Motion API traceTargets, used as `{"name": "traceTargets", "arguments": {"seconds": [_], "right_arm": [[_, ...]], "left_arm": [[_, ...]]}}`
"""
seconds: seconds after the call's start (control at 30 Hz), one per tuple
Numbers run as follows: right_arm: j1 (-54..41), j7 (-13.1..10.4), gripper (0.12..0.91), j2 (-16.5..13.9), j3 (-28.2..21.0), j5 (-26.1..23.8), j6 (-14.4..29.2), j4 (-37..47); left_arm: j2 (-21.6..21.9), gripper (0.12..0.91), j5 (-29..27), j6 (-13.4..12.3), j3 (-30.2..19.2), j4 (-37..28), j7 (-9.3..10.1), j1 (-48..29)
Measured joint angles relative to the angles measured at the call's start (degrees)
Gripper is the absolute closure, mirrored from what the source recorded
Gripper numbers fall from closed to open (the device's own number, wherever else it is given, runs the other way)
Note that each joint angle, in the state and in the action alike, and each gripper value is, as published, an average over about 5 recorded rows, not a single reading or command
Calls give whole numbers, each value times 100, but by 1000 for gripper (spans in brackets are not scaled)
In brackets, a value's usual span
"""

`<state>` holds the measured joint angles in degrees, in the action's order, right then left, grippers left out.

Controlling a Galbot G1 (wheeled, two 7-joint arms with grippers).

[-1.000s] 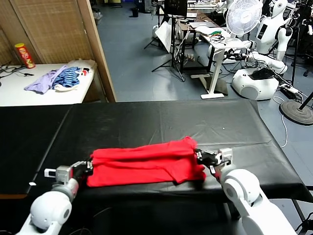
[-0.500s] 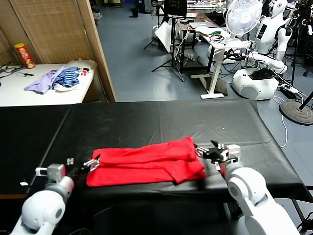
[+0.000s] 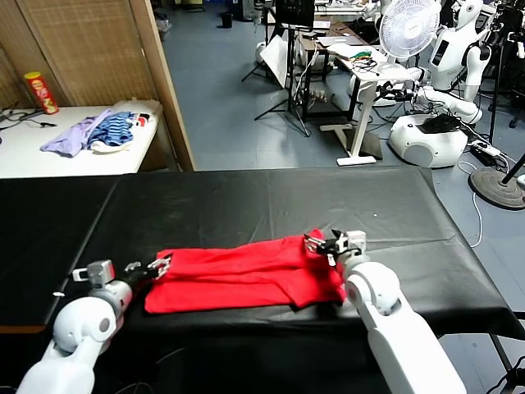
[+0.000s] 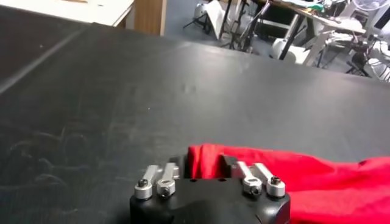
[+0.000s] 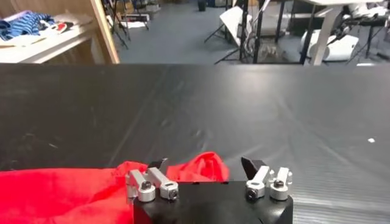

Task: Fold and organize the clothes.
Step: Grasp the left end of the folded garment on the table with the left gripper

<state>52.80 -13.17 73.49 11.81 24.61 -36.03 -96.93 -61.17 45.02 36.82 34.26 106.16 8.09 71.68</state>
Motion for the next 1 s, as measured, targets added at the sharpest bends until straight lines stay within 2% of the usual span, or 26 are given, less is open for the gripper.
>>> {"name": "traceTargets", "arguments": {"seconds": [0.1,0.23,0.33,0.4,0.57,0.67,1.0], "right_arm": [[73,-197,752,106,-45,-263,311,56],[201,-523,896,238,-96,-617,697,98],[294,-648,904,316,-117,-731,869,103],[346,-657,904,345,-108,-739,920,94],[463,-575,902,324,-1,-519,877,-47],[491,-523,844,282,56,-409,805,-164],[310,-390,340,327,47,-132,531,-235]], "left_arm": [[-44,874,-88,-118,-13,-74,-2,-4],[-151,891,-607,-524,-77,-129,-30,48],[-244,896,-1215,-899,-143,-184,-19,56],[-299,896,-1534,-1057,-174,-210,-6,35],[-342,896,-1838,-1130,-201,-205,-23,0],[-342,896,-1904,-1135,-197,-197,-31,11],[-335,896,-1955,-1124,-171,-229,-92,105]]}}
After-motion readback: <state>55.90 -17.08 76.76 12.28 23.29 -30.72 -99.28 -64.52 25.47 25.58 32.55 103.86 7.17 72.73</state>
